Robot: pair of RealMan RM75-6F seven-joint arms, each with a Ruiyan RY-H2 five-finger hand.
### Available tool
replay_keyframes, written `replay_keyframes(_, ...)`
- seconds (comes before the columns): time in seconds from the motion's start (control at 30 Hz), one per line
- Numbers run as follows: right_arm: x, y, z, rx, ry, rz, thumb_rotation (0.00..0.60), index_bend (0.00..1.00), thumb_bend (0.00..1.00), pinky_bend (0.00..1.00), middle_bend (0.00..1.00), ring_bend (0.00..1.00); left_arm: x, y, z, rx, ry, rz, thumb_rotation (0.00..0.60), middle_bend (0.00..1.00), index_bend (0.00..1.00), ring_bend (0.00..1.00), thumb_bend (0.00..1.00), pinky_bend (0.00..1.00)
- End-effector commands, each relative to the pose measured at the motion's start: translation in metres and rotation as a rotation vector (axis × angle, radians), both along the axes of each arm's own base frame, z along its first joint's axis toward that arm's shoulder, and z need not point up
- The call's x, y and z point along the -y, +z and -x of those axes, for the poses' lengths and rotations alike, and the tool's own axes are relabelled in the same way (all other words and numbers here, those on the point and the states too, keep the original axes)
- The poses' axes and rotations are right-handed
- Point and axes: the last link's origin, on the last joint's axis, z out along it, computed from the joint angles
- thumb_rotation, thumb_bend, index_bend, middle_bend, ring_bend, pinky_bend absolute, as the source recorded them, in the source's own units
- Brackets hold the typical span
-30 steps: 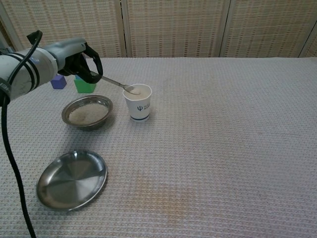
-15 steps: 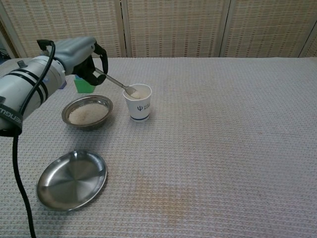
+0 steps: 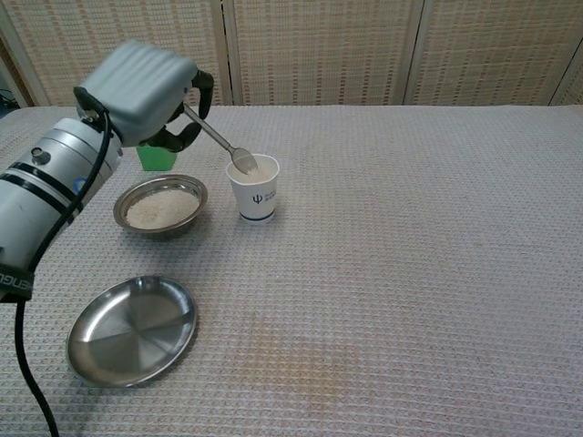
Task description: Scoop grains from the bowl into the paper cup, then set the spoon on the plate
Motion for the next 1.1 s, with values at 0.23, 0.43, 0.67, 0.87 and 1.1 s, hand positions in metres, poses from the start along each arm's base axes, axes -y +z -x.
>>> replay_keyframes(0.23, -0.005, 0.002, -0.002, 0.020, 0.015, -0.019, 0.600, 0.00, 0.04, 0.00, 0.00, 0.00, 0.002, -0.017, 0.014, -0.228, -0.166, -0.157, 0.600, 1.00, 1.00, 1.00, 0.52, 1.00)
replay_keyframes(0.43, -0.004, 0.002, -0.001, 0.022, 0.010, -0.026, 0.600, 0.00, 0.04, 0.00, 0.00, 0.00, 0.005, -0.019, 0.016, -0.260, -0.233, -0.198, 0.600, 1.00, 1.00, 1.00, 0.52, 1.00)
replay_keyframes(0.67, -0.005, 0.002, -0.002, 0.022, 0.011, -0.026, 0.600, 0.00, 0.04, 0.00, 0.00, 0.00, 0.008, -0.017, 0.013, -0.195, -0.224, -0.185, 0.600, 1.00, 1.00, 1.00, 0.52, 1.00)
replay_keyframes(0.87, -0.004, 0.001, -0.001, 0.020, 0.006, -0.033, 0.600, 0.00, 0.04, 0.00, 0.00, 0.00, 0.009, 0.016, 0.005, 0.036, -0.169, -0.153, 0.600, 1.00, 1.00, 1.00, 0.52, 1.00)
replay_keyframes(1.1, -0.005, 0.001, -0.002, 0.019, 0.008, -0.033, 0.600, 0.00, 0.04, 0.00, 0.00, 0.00, 0.008, 0.065, 0.010, 0.274, -0.045, -0.058, 0.600, 1.00, 1.00, 1.00, 0.52, 1.00)
